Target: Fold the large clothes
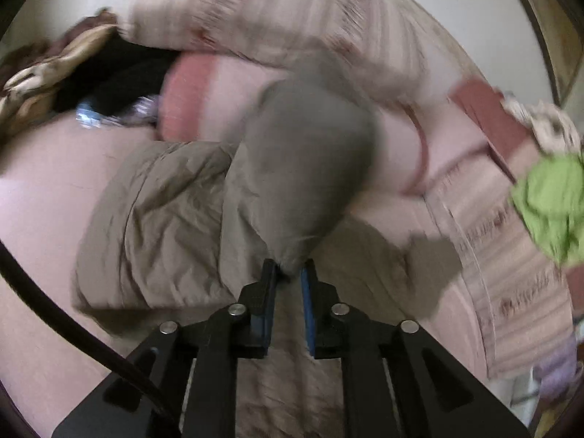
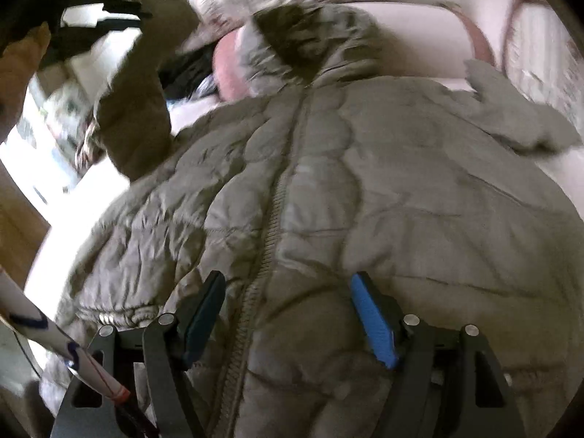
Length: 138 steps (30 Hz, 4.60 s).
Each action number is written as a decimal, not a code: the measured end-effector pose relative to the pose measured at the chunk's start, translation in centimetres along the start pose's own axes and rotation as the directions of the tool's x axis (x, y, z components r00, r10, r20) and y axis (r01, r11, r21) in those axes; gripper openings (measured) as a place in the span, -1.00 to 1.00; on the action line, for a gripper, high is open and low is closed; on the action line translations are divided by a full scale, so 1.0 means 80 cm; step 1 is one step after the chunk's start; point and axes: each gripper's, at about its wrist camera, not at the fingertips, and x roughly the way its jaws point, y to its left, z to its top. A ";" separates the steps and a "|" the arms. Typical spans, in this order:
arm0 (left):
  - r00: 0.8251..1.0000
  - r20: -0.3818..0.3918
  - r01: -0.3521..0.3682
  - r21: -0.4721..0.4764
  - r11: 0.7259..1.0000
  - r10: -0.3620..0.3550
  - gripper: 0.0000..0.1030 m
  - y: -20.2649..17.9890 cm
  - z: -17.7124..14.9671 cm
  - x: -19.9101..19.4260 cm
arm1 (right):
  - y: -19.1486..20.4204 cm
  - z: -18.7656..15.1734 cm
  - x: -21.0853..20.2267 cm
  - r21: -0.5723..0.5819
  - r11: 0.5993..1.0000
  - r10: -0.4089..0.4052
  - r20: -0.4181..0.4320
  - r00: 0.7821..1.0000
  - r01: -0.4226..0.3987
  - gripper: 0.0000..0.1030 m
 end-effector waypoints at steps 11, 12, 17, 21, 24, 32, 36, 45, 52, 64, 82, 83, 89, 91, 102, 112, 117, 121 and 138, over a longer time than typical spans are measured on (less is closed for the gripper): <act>0.930 0.109 -0.359 0.077 0.930 0.350 0.32 0.038 -0.151 -0.065 | -0.063 0.017 -0.057 0.075 0.992 -0.100 0.018 0.995 0.098 0.51; 0.917 0.110 -0.392 0.071 0.917 0.383 0.32 0.049 -0.167 -0.067 | -0.068 0.026 -0.056 0.086 0.991 -0.106 0.018 0.994 0.104 0.53; 0.900 0.020 -0.433 -0.051 0.900 0.435 0.32 0.130 -0.236 -0.050 | -0.106 0.092 -0.026 0.225 0.971 -0.078 0.002 0.997 0.076 0.64; 0.915 -0.015 -0.400 -0.164 0.902 0.403 0.32 0.174 -0.266 -0.037 | -0.144 0.152 0.043 0.347 0.932 -0.093 -0.047 0.995 0.104 0.65; 0.909 0.021 -0.408 -0.169 0.897 0.417 0.32 0.182 -0.275 -0.042 | -0.169 0.181 0.094 0.449 0.886 -0.091 -0.082 0.992 0.118 0.65; 0.880 0.025 -0.469 -0.123 0.875 0.475 0.32 0.177 -0.281 -0.028 | -0.159 0.218 0.101 0.448 0.892 -0.035 -0.067 0.997 0.062 -0.65; 0.880 0.034 -0.465 -0.135 0.875 0.473 0.32 0.177 -0.286 -0.034 | -0.165 0.205 0.059 0.410 0.907 -0.085 -0.038 0.996 0.093 -0.67; 0.858 0.024 -0.505 -0.149 0.850 0.514 0.32 0.178 -0.291 -0.031 | -0.194 0.161 0.087 0.431 0.884 -0.142 -0.126 0.982 0.183 -0.47; 0.865 -0.011 -0.497 -0.157 0.853 0.502 0.32 0.152 -0.293 -0.056 | -0.230 0.152 -0.019 0.450 0.891 -0.055 -0.027 0.998 0.061 -0.03; 0.935 -0.053 -0.354 -0.131 0.926 0.350 0.32 0.044 -0.276 -0.071 | -0.533 0.112 -0.100 0.720 0.667 -0.257 -0.019 0.966 0.192 0.03; 0.903 -0.129 -0.425 -0.116 0.898 0.411 0.32 0.044 -0.268 0.010 | -0.613 0.248 -0.051 0.724 0.653 -0.353 0.032 0.935 0.222 -0.84; 0.902 -0.122 -0.428 -0.117 0.896 0.414 0.32 0.046 -0.268 0.006 | -0.604 0.255 -0.070 0.704 0.669 -0.376 0.044 0.926 0.238 -0.86; 0.892 -0.043 -0.451 -0.132 0.882 0.450 0.32 0.066 -0.269 -0.037 | -0.558 0.282 -0.181 0.658 0.675 -0.528 0.112 0.842 0.335 -0.88; 0.884 -0.016 -0.464 -0.145 0.874 0.467 0.32 0.078 -0.270 -0.054 | -0.539 0.285 -0.203 0.652 0.671 -0.551 0.120 0.825 0.354 -0.88; 0.842 0.086 -0.515 -0.171 0.840 0.533 0.32 0.136 -0.257 -0.088 | -0.244 0.351 -0.224 0.277 0.926 -0.337 0.302 0.892 0.256 -0.88; 0.842 0.115 -0.485 -0.269 0.832 0.528 0.32 0.207 -0.269 -0.094 | 0.069 0.296 -0.073 -0.135 0.991 -0.005 0.131 0.991 0.023 -0.88; 0.850 0.098 -0.466 -0.316 0.826 0.517 0.32 0.235 -0.270 -0.100 | 0.160 0.233 0.051 -0.274 0.962 0.001 -0.031 1.000 -0.010 -0.89; 0.842 0.117 -0.469 -0.325 0.821 0.527 0.32 0.241 -0.268 -0.107 | 0.173 0.180 0.131 -0.323 0.946 -0.064 -0.150 0.987 0.012 -0.88; 0.866 0.077 -0.448 -0.315 0.836 0.493 0.32 0.245 -0.264 -0.094 | 0.190 0.231 0.154 -0.246 0.969 -0.037 -0.164 0.986 -0.005 -0.18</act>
